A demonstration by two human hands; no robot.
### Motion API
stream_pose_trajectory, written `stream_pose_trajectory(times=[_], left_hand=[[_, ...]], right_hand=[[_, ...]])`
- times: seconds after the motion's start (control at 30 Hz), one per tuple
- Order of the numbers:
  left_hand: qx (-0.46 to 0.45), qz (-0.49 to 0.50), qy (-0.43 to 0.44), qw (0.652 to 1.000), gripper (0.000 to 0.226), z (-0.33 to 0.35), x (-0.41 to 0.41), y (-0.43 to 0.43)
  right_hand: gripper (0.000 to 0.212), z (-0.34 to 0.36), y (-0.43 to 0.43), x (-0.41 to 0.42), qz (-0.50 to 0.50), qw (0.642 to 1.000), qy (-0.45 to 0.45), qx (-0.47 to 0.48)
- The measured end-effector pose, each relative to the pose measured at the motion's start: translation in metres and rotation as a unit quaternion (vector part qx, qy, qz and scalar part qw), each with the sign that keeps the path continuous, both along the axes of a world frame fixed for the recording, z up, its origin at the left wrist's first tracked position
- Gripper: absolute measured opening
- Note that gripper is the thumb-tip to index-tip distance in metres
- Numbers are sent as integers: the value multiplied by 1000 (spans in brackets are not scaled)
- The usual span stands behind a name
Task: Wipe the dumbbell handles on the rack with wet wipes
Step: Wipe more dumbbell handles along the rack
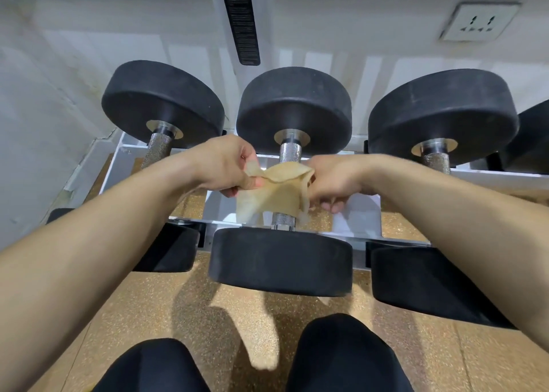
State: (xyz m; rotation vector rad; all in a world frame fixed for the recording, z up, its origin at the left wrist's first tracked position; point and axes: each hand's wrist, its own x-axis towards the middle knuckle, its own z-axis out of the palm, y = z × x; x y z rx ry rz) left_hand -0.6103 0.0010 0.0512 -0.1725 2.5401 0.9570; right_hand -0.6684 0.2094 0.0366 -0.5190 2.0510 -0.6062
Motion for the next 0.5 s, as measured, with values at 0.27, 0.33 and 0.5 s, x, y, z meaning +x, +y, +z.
stream_pose_trajectory(times=[0.27,0.33,0.5], left_hand=[[169,-5,-3,986,13,23,2,3],[238,-9,-5,971,11,30,5,7],[252,-6,-1,968,17,33,2,7]], right_hand=[[32,-3,6,-4,-67,982,-136,-115],[26,-13,-2,3,-56,989,-94,-97],[36,-33,-12,16,-66,993,-73,-59]])
